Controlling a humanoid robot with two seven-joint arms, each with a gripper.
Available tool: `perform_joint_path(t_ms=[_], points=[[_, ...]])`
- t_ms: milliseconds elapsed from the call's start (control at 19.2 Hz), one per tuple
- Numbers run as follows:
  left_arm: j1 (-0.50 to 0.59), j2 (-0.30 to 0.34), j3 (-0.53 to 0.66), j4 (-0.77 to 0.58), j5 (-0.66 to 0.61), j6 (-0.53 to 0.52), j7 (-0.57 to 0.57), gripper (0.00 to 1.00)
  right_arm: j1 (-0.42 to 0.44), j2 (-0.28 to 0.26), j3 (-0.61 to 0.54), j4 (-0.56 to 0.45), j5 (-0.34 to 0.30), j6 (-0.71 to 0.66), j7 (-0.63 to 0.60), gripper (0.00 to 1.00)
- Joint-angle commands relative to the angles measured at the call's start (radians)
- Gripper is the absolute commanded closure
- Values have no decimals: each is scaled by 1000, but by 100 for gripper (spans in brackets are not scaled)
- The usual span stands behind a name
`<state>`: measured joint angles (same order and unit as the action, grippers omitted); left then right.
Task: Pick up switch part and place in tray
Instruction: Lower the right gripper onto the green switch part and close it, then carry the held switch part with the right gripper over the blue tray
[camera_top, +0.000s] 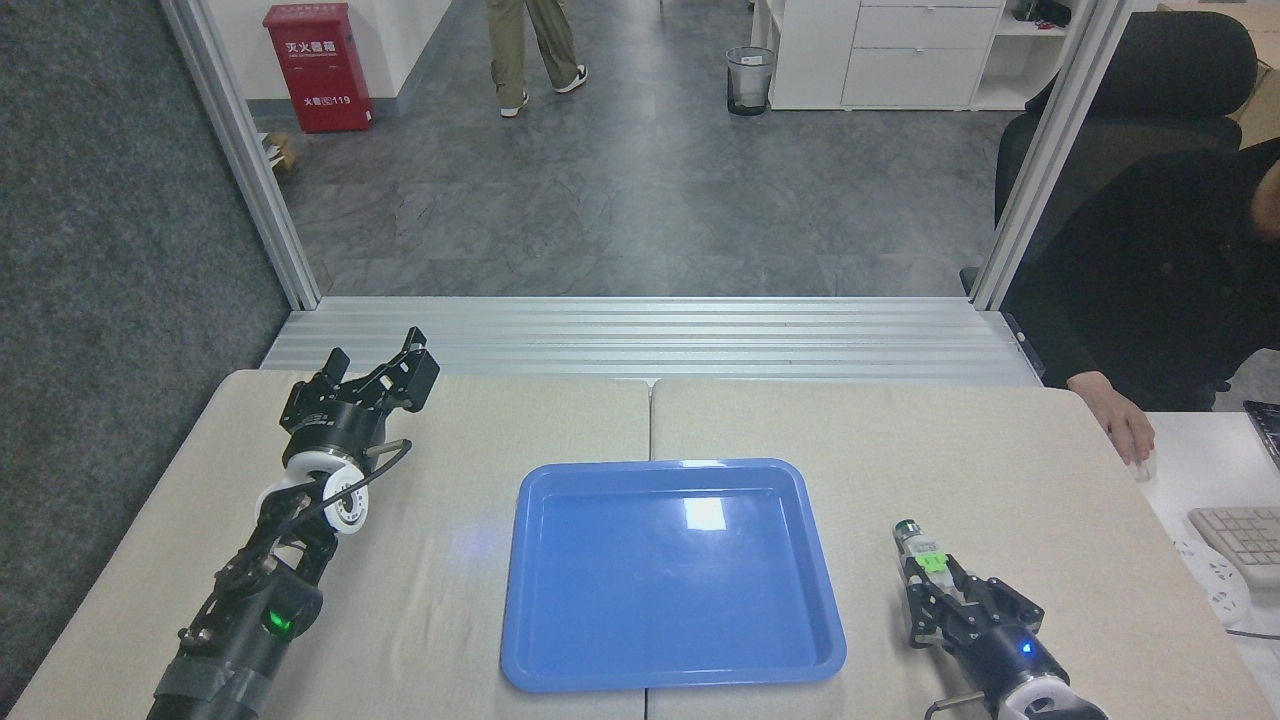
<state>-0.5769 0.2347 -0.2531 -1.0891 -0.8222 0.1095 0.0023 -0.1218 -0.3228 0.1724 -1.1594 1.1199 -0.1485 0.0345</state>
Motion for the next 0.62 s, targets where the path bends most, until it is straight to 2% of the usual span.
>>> perform_joint_path(t_ms=[0,52,156,208,260,417,573], points=[[0,0,0,0,0,-1,1,0,-10,28,-34,-155,-9,24,-1,100],[0,0,0,0,0,-1,1,0,-10,40,-31,-219,-9,24,4,100],[0,0,0,0,0,-1,1,0,-1,108,-8,-349,6,24,22,100],[0,0,0,0,0,-1,1,0,4,148,31,-405,23,24,44,100],[-1,0,0,0,0,-1,1,0,4,192,101,-454,75,32,68,100],[0,0,0,0,0,-1,1,0,1,292,238,-471,182,101,99,100],[0,-1,0,0,0,-1,1,0,-4,312,363,-430,224,297,183,100]])
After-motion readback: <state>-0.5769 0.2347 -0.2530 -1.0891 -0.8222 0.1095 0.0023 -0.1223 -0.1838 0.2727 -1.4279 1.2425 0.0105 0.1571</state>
